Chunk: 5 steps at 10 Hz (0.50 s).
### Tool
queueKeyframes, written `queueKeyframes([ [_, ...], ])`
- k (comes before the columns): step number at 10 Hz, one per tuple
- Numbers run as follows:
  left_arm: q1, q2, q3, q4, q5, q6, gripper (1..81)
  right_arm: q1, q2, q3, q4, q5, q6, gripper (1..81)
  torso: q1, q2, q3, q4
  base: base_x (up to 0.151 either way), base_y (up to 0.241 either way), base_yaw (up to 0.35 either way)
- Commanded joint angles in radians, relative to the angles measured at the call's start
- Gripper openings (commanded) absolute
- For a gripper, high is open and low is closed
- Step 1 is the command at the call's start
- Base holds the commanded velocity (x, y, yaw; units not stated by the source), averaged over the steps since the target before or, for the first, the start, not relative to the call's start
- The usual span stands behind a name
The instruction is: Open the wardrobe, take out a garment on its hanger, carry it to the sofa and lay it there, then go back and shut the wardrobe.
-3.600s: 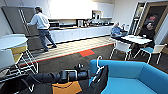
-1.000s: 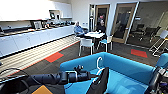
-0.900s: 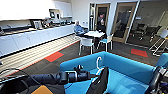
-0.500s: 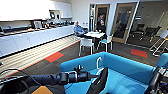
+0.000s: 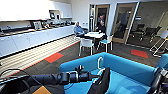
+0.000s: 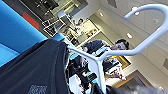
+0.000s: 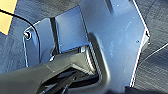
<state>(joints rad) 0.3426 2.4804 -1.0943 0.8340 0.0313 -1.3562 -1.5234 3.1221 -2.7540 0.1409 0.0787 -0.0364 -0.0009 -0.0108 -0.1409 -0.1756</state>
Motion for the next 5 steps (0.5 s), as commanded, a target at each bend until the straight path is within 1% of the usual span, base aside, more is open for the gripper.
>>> queueKeyframes([
  [1, -0.151, 0.002, 0.034, 0.016, -0.031, 0.009, 1.0, 0.041, 0.009, 0.008, 0.000, -0.059, -0.004, 81.1, 0.001, 0.000, 0.000, 0.000, 0.089, 0.000, 0.000],
  [5, -0.150, 0.005, 0.034, 0.017, -0.027, 0.009, 1.0, 0.041, 0.009, 0.008, 0.002, -0.057, -0.004, 81.1, 0.001, 0.000, 0.000, 0.000, 0.088, 0.000, 0.000],
])
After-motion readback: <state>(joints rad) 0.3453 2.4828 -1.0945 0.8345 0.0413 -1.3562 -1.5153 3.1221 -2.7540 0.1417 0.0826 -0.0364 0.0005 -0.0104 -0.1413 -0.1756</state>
